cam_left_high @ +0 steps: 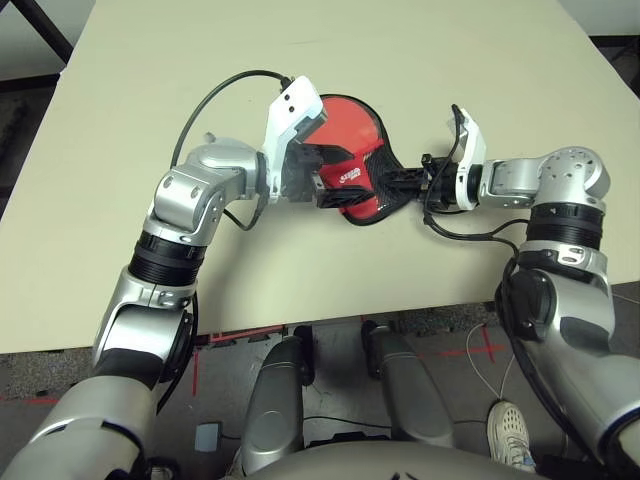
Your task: Store the ping-pong paddle in its case and zip it.
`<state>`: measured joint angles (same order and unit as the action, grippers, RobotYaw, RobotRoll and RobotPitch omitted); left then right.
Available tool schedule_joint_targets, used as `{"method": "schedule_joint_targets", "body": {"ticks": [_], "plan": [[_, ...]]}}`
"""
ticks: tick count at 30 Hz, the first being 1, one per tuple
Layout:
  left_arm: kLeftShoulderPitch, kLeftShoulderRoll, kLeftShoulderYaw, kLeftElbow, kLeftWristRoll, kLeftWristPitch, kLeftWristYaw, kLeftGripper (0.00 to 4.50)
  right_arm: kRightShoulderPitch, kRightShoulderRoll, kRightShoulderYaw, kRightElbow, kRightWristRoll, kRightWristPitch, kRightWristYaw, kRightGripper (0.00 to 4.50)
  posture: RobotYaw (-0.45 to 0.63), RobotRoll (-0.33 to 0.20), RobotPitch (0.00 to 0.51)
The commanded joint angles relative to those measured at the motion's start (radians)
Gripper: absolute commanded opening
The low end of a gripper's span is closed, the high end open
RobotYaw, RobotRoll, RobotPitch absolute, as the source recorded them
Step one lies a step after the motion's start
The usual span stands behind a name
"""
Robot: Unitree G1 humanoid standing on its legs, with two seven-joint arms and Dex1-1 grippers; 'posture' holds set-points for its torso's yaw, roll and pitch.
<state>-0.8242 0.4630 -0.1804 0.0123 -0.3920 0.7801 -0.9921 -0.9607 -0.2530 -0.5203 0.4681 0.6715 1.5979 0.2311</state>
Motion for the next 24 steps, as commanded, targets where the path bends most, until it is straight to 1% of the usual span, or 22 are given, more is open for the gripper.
{"method": "schedule_joint_targets", "body": {"ticks": [1, 3, 4, 8, 10, 14, 15, 16, 17, 18, 24], "plan": [[0.011, -0.001, -0.009, -0.016, -0.002, 0.008, 0.007, 4.50, 0.056, -0.005, 0.017, -0.037, 0.056, 0.017, -0.042, 0.03, 0.05, 0.000, 0.291], [0.011, -0.002, -0.009, -0.014, -0.003, 0.007, 0.010, 4.50, 0.082, -0.013, 0.021, -0.063, 0.100, 0.017, -0.066, 0.03, 0.05, 0.000, 0.290], [0.012, -0.002, -0.009, -0.014, -0.002, 0.006, 0.010, 4.50, 0.105, -0.018, 0.026, -0.090, 0.140, 0.017, -0.087, 0.03, 0.05, 0.000, 0.289], [0.019, -0.003, -0.013, -0.014, 0.001, 0.001, 0.010, 4.50, 0.206, -0.056, 0.056, -0.202, 0.343, 0.017, -0.193, 0.03, 0.03, 0.000, 0.284], [0.019, -0.004, -0.016, -0.011, 0.002, -0.002, 0.009, 4.50, 0.276, -0.098, 0.073, -0.275, 0.501, 0.017, -0.276, 0.03, 0.02, 0.000, 0.283], [0.016, -0.009, -0.022, 0.005, 0.008, -0.018, 0.001, 4.50, 0.437, -0.179, 0.107, -0.422, 0.874, 0.001, -0.498, 0.03, 0.00, 0.000, 0.275], [0.015, -0.010, -0.023, 0.010, 0.009, -0.022, -0.001, 4.50, 0.499, -0.236, 0.174, -0.470, 1.047, -0.093, -0.602, 0.03, -0.01, 0.000, 0.276], [0.013, -0.011, -0.024, 0.015, 0.010, -0.025, -0.002, 4.50, 0.551, -0.285, 0.231, -0.517, 1.181, -0.179, -0.682, 0.03, -0.02, 0.000, 0.281], [0.010, -0.013, -0.026, 0.021, 0.011, -0.029, -0.004, 4.50, 0.596, -0.316, 0.267, -0.566, 1.260, -0.253, -0.736, 0.03, -0.02, 0.000, 0.282], [0.008, -0.014, -0.027, 0.026, 0.012, -0.033, -0.005, 4.50, 0.632, -0.334, 0.287, -0.612, 1.297, -0.312, -0.764, 0.03, -0.03, 0.000, 0.284], [-0.005, -0.024, -0.037, 0.056, 0.014, -0.052, -0.016, 4.50, 0.806, -0.342, 0.341, -0.853, 1.301, -0.545, -0.827, 0.03, -0.07, 0.000, 0.292]]}}
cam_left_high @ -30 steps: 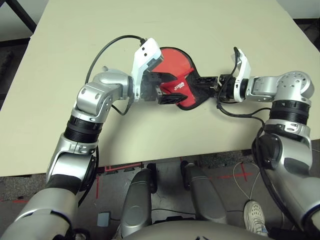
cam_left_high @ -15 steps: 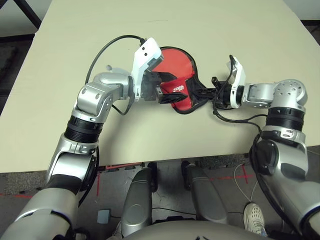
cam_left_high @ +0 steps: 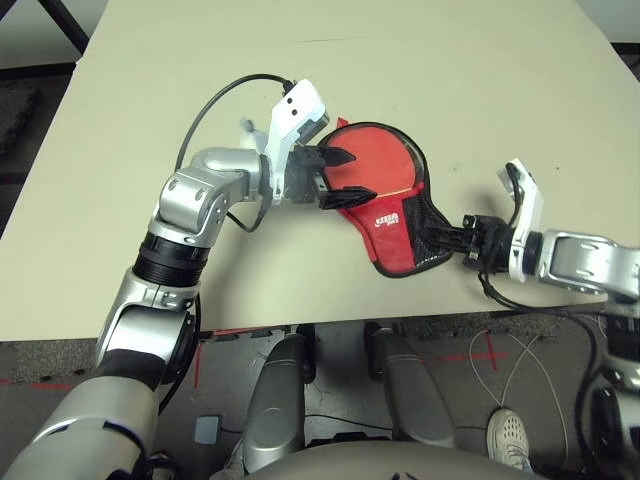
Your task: Store the ping-pong paddle in its case and zip it.
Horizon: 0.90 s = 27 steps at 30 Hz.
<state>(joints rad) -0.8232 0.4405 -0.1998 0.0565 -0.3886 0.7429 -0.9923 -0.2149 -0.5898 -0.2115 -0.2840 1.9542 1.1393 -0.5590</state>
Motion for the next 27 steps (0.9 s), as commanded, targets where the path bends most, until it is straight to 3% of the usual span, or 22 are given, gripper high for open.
{"method": "schedule_joint_targets", "body": {"ticks": [1, 12, 25, 27], "plan": [[-0.008, -0.003, -0.019, 0.017, 0.011, -0.017, -0.017, 4.50, 0.085, -0.007, 0.044, -0.132, 0.018, -0.117, -0.044, 0.03, -0.07, 0.000, 0.292], [-0.017, -0.012, -0.022, 0.041, 0.014, -0.036, -0.023, 4.50, 0.231, -0.031, 0.129, -0.309, 0.018, -0.344, -0.113, 0.03, -0.08, 0.000, 0.301], [-0.012, -0.022, -0.023, 0.049, 0.018, -0.042, -0.013, 4.50, 0.337, -0.128, 0.191, -0.383, 0.018, -0.439, -0.099, 0.03, -0.10, 0.000, 0.308], [-0.017, -0.027, -0.023, 0.051, 0.018, -0.042, -0.015, 4.50, 0.326, -0.186, 0.186, -0.373, 0.018, -0.415, -0.054, 0.63, -0.10, 0.000, 0.307]]}}
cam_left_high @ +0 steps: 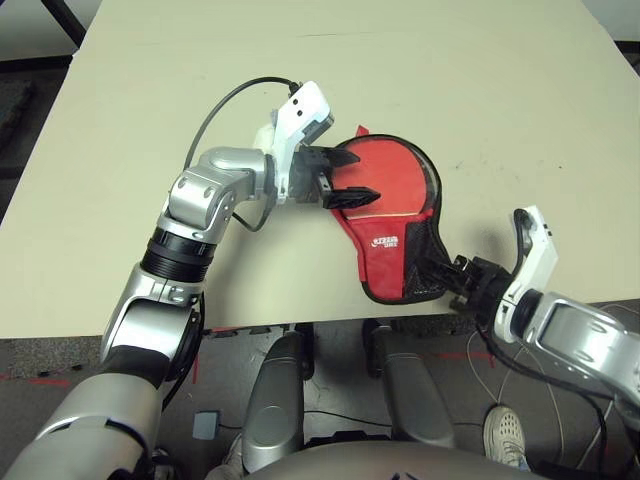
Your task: Store the ping-pong paddle in its case and zip it.
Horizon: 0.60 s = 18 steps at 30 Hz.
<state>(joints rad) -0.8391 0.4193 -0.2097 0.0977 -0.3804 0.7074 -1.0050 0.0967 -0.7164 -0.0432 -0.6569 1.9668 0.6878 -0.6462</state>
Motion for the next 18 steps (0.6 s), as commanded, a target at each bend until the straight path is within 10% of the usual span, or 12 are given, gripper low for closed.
{"method": "schedule_joint_targets", "body": {"ticks": [1, 9, 13, 18], "plan": [[-0.004, -0.008, -0.013, 0.011, 0.011, -0.006, -0.003, 4.50, 0.009, -0.095, 0.013, 0.008, 0.005, 0.053, 0.066, 0.85, -0.11, 0.000, 0.307], [-0.020, -0.014, -0.005, 0.026, 0.016, -0.018, -0.006, 4.50, -0.260, -0.573, -0.031, 0.148, 0.005, 0.317, 0.572, 3.78, -0.12, 0.000, 0.296], [-0.031, -0.029, -0.006, 0.043, 0.020, -0.030, -0.007, 4.50, -0.630, -0.502, 0.140, 0.246, -0.046, 0.392, 0.516, 4.48, -0.13, 0.000, 0.289], [-0.046, -0.031, -0.006, 0.052, 0.027, -0.038, -0.011, 4.50, -0.775, -0.431, 0.257, 0.317, -0.075, 0.497, 0.496, 4.48, -0.10, 0.000, 0.284]]}}
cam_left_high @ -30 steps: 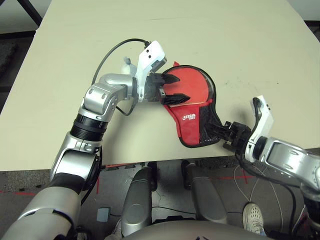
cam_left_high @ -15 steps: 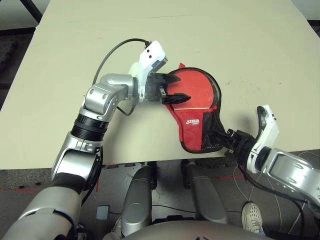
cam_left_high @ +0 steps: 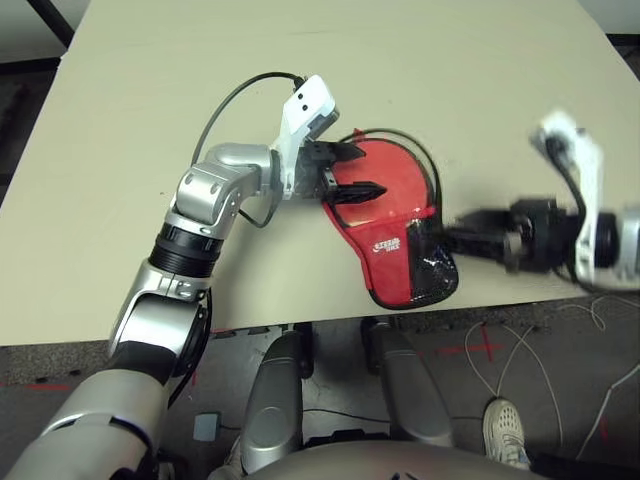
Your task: Store the ping-pong paddle in its case and zip it.
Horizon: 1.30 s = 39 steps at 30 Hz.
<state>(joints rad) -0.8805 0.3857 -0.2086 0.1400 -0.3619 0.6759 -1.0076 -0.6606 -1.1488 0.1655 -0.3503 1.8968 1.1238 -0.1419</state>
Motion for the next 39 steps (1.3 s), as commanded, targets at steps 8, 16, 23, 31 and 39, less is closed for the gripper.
{"method": "schedule_joint_targets", "body": {"ticks": [8, 16, 23, 31, 39], "plan": [[-0.038, 0.031, 0.026, 0.034, 0.023, -0.037, -0.001, 4.50, -0.097, 0.152, 0.132, -0.074, -0.394, 0.122, 0.130, 4.48, -0.07, 0.000, 0.280], [-0.067, 0.099, 0.058, 0.093, 0.068, -0.114, 0.003, 4.50, -0.107, 0.216, 0.239, -0.166, -0.795, 0.096, 0.389, 4.48, -0.07, 0.000, 0.284], [-0.063, 0.164, 0.072, 0.172, 0.124, -0.180, 0.010, 4.50, -0.088, 0.247, 0.300, -0.133, -1.045, 0.060, 0.534, 4.48, -0.06, 0.000, 0.285], [-0.043, 0.171, 0.077, 0.252, 0.191, -0.218, 0.075, 4.50, -0.068, 0.290, 0.315, -0.097, -1.212, 0.049, 0.646, 4.48, -0.05, 0.000, 0.284], [-0.148, 0.097, 0.244, 0.293, 0.118, -0.289, 0.220, 4.50, -0.037, 0.317, 0.296, -0.092, -1.292, 0.063, 0.708, 4.48, -0.04, 0.000, 0.293]]}}
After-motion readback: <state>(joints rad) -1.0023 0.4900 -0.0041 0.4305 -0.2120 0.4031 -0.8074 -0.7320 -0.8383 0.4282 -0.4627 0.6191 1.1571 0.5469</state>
